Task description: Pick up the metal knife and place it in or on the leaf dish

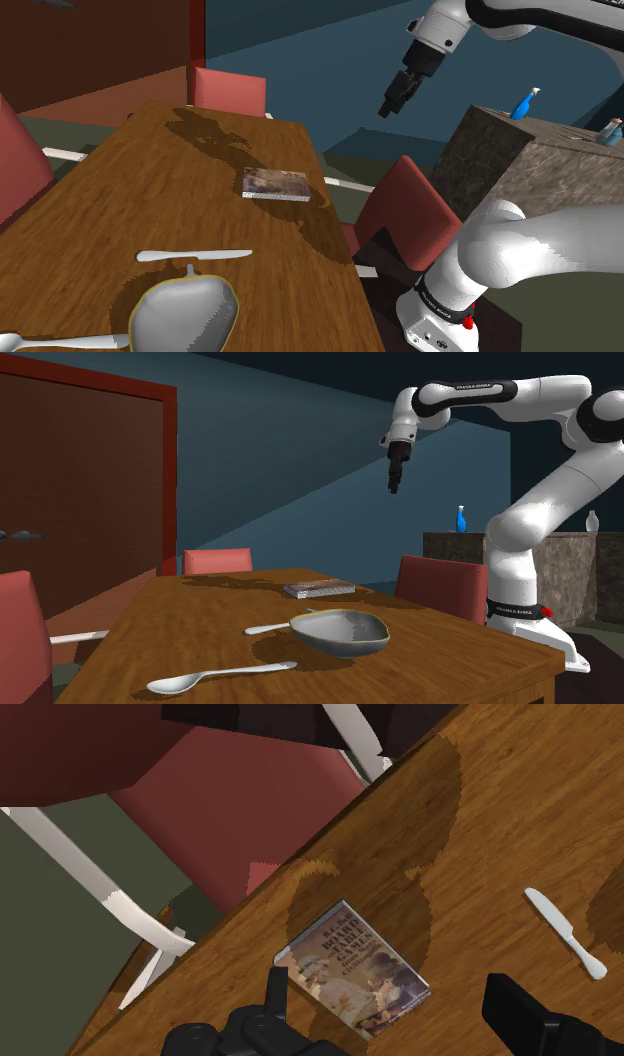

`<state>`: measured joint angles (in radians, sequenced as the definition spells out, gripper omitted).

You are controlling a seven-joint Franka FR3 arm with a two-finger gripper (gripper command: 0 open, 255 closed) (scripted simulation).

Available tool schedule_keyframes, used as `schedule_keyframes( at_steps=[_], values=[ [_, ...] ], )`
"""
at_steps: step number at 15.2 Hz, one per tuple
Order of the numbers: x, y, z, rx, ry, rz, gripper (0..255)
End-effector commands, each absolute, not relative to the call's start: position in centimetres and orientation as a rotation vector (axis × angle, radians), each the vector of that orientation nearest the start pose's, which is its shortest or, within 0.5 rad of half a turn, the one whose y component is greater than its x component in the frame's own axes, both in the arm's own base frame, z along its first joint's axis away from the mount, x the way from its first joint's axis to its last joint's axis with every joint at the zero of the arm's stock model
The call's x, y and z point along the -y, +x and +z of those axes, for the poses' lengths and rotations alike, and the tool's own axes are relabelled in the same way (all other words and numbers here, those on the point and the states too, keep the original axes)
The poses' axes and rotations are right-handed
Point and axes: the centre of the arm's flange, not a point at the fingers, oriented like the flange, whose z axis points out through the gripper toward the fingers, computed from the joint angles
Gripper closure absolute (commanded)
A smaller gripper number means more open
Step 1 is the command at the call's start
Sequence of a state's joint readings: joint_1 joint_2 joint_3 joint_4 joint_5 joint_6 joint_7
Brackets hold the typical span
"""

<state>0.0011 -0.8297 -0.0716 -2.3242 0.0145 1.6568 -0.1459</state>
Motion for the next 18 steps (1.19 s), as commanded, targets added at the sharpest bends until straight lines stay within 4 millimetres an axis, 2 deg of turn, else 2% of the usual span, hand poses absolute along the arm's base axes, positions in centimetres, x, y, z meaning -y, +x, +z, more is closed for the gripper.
schedule_keyframes(
  at_steps=[1, 10, 18],
  values=[
    [2.8, 30.3, 62.7, 0.145, -3.076, -0.257, 0],
    [-5.0, 35.8, 56.1, 0.396, -3.041, -0.260, 0],
    [-12.6, 39.7, 50.2, 0.616, -2.993, -0.261, 0]
  ],
)
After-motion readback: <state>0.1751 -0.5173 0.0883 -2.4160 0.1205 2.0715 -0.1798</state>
